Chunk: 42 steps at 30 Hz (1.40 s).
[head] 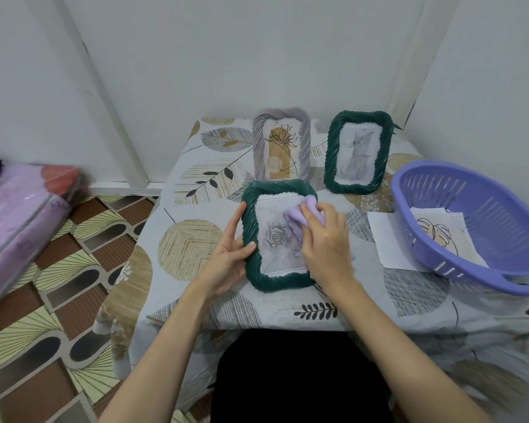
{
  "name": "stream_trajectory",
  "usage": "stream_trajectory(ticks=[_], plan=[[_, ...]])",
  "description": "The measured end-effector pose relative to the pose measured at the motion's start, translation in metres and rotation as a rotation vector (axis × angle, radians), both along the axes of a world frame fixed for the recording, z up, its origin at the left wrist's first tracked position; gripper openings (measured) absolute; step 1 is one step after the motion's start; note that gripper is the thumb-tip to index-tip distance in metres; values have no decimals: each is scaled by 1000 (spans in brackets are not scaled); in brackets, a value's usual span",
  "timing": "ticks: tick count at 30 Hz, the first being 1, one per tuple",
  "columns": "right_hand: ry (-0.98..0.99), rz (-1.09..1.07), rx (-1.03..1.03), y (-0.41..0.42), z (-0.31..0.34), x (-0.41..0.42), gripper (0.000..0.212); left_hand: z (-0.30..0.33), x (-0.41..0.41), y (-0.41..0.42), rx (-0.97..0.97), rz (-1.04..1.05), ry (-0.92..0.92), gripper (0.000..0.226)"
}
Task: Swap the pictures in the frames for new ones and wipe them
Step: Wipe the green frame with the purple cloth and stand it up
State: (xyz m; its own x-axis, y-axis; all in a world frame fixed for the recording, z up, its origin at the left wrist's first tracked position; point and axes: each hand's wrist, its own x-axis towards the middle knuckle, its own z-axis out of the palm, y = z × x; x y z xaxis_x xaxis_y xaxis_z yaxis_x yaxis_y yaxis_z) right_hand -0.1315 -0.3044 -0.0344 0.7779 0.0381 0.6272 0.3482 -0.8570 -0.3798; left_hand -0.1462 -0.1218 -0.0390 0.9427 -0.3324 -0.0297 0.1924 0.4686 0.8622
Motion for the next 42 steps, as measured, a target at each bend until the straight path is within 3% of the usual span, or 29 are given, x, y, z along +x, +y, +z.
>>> stream_trajectory(ticks=[6,13,16,22,26,30,32,37,42], plan=[[-29,182,4,34,-1,-2,38,3,1,4,-107,-4,-8,74],[129,363,81,34,-12,-35,37,0,-5,7,-115,1,25,73],[273,301,255,29,-9,-35,38,0,-6,4,-88,37,25,72],[672,326,266,18,13,-26,43,3,-2,6,-47,100,-17,72],[802,361,439,11,20,-25,46,1,-2,14,-20,156,-27,71],[883,411,860,6,17,-22,40,1,0,34,27,301,-35,73],[899,430,946,10,9,-21,48,2,0,52,41,403,-36,73],[925,488,996,49,-3,-20,67,12,-7,104,61,633,-52,72],[877,500,742,99,-5,-11,75,27,-15,146,80,778,-91,72]])
